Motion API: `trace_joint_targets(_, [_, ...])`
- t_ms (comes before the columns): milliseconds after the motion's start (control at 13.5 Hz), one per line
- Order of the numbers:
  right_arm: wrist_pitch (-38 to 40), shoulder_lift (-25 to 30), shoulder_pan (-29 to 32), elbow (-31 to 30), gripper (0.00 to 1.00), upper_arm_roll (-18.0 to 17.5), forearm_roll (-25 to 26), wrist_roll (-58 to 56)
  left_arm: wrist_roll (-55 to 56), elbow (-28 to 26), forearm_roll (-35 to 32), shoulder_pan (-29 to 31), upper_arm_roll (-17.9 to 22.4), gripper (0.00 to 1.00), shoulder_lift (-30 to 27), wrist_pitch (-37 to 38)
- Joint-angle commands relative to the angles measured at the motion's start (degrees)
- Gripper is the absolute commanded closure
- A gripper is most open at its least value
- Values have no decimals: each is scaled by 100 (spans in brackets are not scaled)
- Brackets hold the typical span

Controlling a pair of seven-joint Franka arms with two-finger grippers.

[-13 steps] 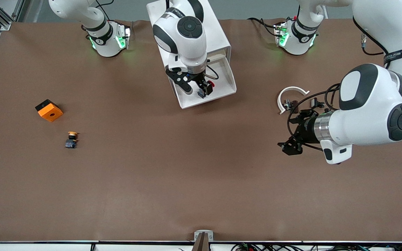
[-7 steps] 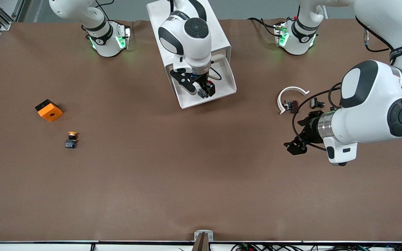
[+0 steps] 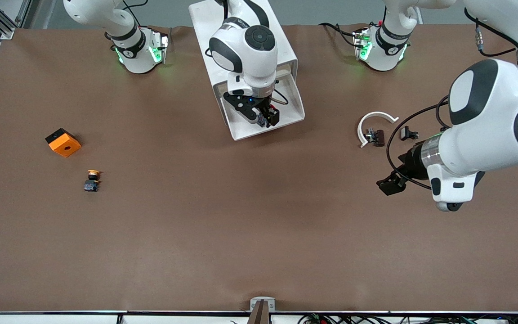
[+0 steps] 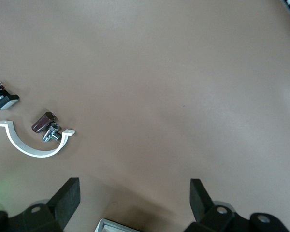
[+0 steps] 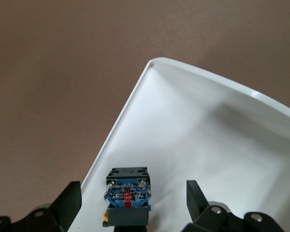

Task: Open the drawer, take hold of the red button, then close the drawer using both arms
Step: 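Lift the red button out of the drawer with the right gripper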

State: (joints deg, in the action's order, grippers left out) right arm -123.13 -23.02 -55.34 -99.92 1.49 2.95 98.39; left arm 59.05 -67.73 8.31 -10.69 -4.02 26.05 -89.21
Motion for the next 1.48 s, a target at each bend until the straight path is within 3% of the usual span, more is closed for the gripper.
trace_joint_targets(0, [0,-141,-126,131,32,71,144,163,-140,-197,-110,15,15,0,-232,-44])
trace_joint_targets(223, [-62,-185,-135,131,41,62,118,163,-157,-205,-110,15,15,0,-232,35])
trace_joint_targets(445, [-71,-220,-135,131,71,62,74,163,-166,-205,-110,6,6,0,-214,35])
trace_joint_targets(594, [-53,-220,-126,140,100,62,65,171,-166,-214,-110,-29,-11,0,-179,35])
trace_joint_targets(1039, [305,-45,277,560,100,79,56,-29,-411,-311,-101,-240,-230,0,128,-17])
trace_joint_targets(1261, [1656,87,794,1367,100,88,56,-1528,-806,-459,-119,-301,-537,0,374,-621])
trace_joint_targets(1410, [2448,244,1251,1720,100,97,56,-2531,-991,-950,-259,-617,-547,0,366,-1367])
